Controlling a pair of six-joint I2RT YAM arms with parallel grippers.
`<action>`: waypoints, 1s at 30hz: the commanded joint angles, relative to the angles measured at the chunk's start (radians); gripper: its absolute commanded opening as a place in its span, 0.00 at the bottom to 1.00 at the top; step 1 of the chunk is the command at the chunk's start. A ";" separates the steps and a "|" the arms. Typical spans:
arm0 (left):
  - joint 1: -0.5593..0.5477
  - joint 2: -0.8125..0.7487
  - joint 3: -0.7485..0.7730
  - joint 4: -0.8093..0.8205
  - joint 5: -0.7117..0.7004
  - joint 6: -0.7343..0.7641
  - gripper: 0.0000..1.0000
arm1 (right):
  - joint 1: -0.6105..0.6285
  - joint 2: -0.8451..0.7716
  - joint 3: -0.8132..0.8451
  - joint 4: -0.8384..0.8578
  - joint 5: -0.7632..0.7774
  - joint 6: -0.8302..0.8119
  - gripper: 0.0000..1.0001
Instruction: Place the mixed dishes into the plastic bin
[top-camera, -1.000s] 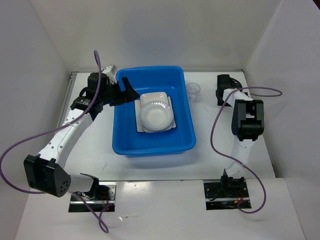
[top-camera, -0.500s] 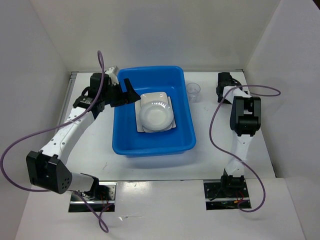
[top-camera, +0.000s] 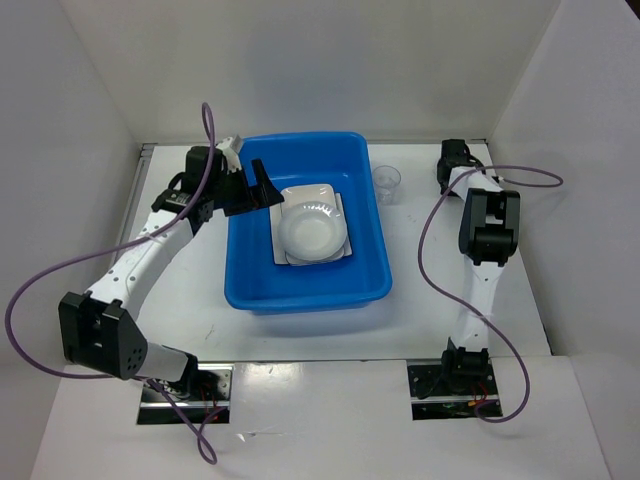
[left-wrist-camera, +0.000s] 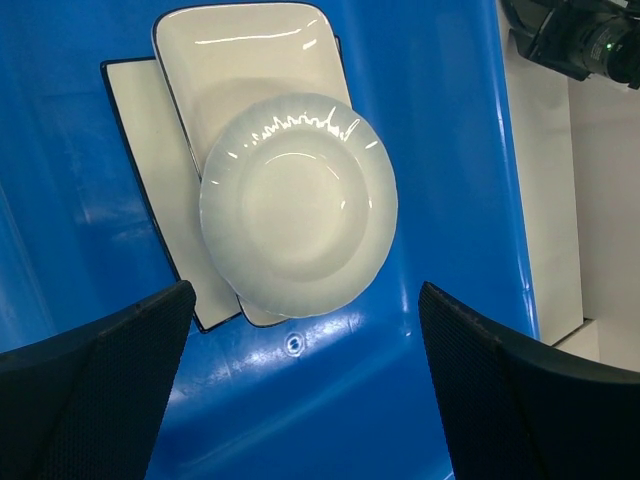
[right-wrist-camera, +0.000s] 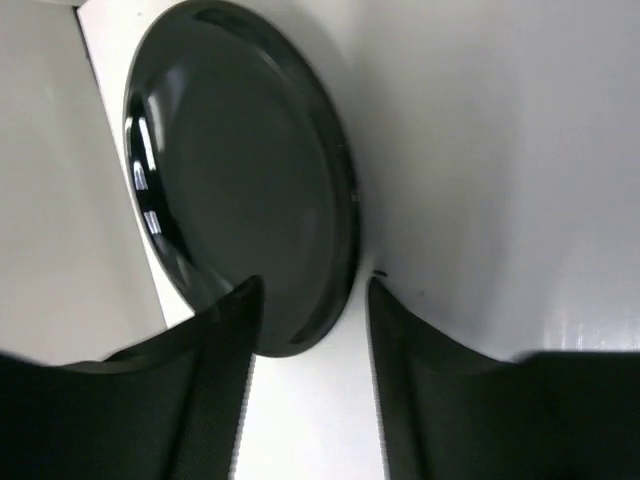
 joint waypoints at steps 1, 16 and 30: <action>-0.002 0.008 0.031 0.025 0.023 -0.003 0.99 | -0.009 0.017 0.040 -0.029 0.041 -0.008 0.49; -0.002 -0.001 0.000 0.066 0.062 -0.032 0.99 | 0.020 -0.218 -0.266 0.129 0.078 0.002 0.00; -0.002 -0.068 -0.061 0.103 0.072 -0.063 0.99 | 0.072 -0.540 -0.557 0.316 0.147 -0.051 0.00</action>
